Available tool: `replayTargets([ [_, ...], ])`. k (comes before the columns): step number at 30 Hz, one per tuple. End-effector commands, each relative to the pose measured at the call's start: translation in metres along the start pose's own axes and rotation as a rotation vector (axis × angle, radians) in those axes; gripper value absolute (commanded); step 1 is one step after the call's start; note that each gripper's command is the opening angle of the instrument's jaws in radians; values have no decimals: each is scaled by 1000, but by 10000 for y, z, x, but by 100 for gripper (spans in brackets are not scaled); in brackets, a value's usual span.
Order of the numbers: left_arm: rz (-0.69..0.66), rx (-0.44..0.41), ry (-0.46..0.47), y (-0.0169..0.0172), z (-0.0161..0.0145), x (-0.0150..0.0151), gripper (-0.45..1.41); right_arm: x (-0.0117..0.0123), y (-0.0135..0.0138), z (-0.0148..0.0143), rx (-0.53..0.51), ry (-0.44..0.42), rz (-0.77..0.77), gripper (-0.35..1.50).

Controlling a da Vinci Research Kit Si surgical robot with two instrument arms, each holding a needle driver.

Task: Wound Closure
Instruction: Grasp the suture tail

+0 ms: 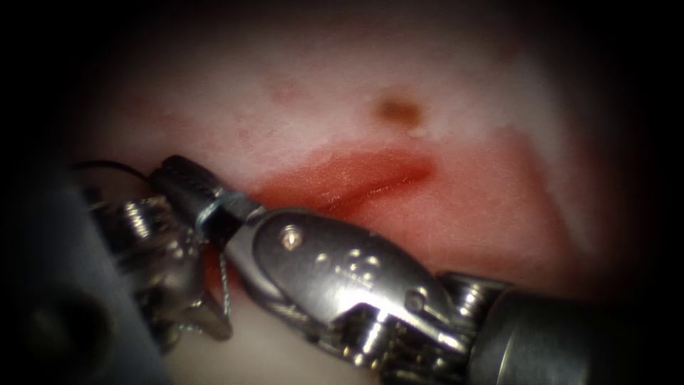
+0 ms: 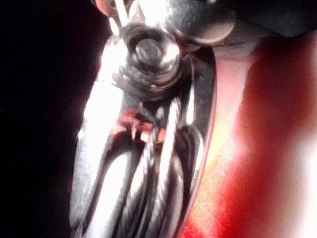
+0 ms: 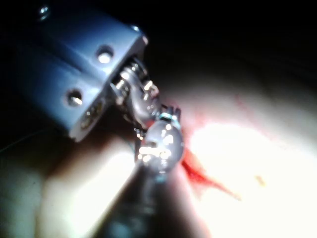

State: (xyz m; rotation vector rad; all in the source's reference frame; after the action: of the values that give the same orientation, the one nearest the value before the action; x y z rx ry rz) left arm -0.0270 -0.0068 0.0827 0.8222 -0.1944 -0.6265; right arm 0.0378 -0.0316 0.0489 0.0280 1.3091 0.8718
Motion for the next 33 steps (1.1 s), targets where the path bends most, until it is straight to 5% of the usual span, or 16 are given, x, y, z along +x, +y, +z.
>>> replayTargets([
  [1,-3,-5,-10,1,-8,-12,-45,3,-2,8,5,6,-4,-1],
  [3,-13,-16,-45,-2,-9,-21,-45,0,-3,7,8,8,-8,-35],
  [16,-67,-78,-133,12,-14,-31,-45,-7,1,8,-7,-82,-40,-35],
  [33,-183,91,-5,0,-13,0,-45,-13,4,15,-12,-81,-48,-35],
])
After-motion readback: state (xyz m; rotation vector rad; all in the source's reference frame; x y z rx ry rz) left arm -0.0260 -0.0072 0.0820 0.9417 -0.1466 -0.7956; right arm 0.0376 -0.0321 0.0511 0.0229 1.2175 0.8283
